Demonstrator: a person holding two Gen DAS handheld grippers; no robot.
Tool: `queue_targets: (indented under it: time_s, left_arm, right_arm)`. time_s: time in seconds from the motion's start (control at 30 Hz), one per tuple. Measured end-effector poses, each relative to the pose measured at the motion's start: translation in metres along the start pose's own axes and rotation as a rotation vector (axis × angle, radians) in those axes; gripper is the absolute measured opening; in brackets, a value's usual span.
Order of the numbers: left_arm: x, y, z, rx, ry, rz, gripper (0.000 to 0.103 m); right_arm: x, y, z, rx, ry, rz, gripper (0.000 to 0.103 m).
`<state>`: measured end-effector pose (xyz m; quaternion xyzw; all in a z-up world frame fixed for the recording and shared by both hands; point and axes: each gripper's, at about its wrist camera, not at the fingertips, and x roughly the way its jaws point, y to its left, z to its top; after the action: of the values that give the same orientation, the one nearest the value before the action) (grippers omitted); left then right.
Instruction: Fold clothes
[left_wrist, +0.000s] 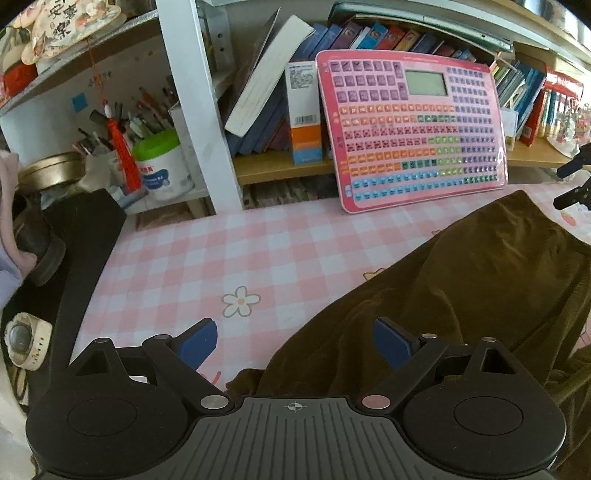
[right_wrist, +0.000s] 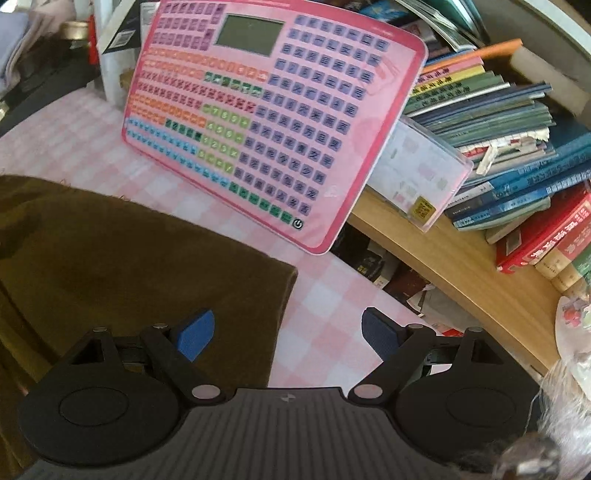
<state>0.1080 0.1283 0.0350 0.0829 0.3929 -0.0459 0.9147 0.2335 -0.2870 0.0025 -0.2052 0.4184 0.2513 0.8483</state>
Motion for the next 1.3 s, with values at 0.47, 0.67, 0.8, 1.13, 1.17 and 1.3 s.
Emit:
queue_targets:
  time_s: [0.47,0.67,0.8,1.13,1.17,1.3]
  left_arm:
    - [0.022,0.006,0.005,0.015,0.012,-0.047,0.093]
    - [0.040,0.010,0.003,0.040,0.080,-0.053,0.083]
    - [0.055,0.014,0.002,0.042,0.149,-0.089,0.078]
    - [0.068,0.018,-0.003,0.005,0.179,-0.163,0.066]
    - [0.067,0.018,-0.002,0.001,0.174,-0.165,0.051]
    - [0.063,0.008,-0.001,0.009,0.174,-0.162,0.016]
  right_arm:
    - [0.046,0.000,0.024,0.004,0.006,0.009,0.066]
    - [0.069,-0.001,0.028,0.010,0.037,0.008,0.054]
    - [0.074,-0.004,0.029,0.019,0.042,0.039,0.054]
    - [0.070,-0.019,0.022,0.159,0.040,0.114,0.022]
    - [0.068,-0.020,0.021,0.181,0.043,0.110,0.017]
    - [0.059,-0.022,0.018,0.279,0.057,0.067,0.011]
